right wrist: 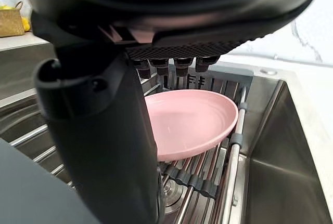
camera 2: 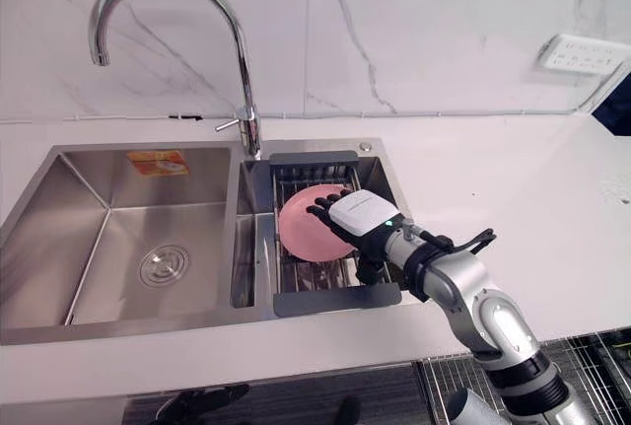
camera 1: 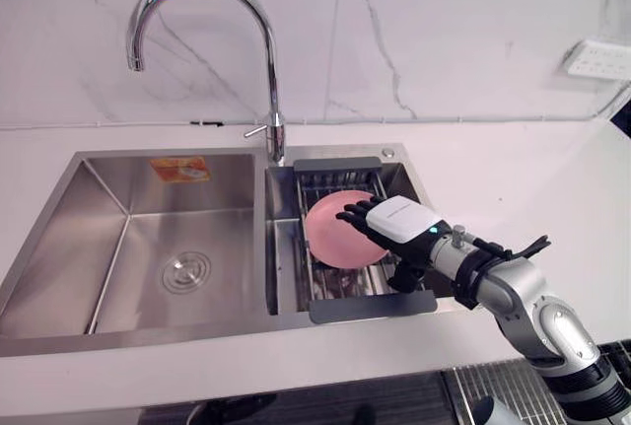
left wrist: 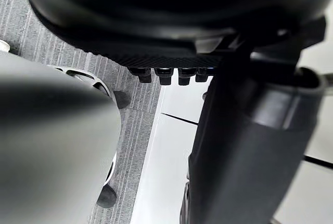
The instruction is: Walk over to the sink, pick up the cup, carry it to the dishwasher, place the cup inside the dishwasher, then close the dishwasher door
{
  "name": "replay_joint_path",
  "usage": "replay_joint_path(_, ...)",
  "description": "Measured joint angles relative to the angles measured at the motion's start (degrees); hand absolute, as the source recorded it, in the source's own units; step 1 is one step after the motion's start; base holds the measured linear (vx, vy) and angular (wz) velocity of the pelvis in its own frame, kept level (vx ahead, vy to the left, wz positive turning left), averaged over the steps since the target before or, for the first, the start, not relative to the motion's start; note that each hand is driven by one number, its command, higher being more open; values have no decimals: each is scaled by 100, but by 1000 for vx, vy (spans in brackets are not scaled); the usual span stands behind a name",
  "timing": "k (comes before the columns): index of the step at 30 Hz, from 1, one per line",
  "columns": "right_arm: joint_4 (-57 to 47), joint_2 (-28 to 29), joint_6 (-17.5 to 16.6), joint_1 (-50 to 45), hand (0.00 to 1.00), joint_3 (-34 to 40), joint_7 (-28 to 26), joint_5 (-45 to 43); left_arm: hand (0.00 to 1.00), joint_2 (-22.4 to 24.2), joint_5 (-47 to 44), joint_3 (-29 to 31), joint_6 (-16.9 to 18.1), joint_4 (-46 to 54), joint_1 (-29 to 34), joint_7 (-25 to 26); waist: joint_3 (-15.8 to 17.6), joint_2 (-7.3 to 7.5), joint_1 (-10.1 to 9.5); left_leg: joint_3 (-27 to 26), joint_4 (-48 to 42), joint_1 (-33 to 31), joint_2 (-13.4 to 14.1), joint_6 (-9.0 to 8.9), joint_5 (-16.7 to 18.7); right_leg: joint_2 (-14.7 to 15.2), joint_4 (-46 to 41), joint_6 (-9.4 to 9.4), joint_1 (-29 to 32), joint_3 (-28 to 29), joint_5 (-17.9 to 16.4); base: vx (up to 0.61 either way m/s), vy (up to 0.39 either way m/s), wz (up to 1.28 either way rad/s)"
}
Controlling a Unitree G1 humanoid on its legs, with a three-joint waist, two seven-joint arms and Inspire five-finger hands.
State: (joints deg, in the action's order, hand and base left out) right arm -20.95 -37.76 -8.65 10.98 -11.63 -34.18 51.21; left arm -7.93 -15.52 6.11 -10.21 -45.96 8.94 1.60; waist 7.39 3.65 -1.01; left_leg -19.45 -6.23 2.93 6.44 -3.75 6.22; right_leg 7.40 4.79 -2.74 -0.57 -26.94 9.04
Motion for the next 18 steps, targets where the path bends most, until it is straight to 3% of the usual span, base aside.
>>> replay_joint_path(6, -34, 106, -113, -96, 100, 1, 8, 421, 100, 5, 0, 1, -8, -2, 38, 34, -86, -15, 5, -13, 32, 19, -5, 0, 0, -1, 2, -1, -19, 16, 0, -31, 52, -1)
replay_joint_path(18, -225, 168, -206, -261, 100, 1, -133, 468, 100, 5, -4, -4, -105, -2, 61, 63, -130, -13, -2, -32, 18, 34, -7, 1, -1, -2, 2, -15, -19, 45, 10, -25, 47, -1)
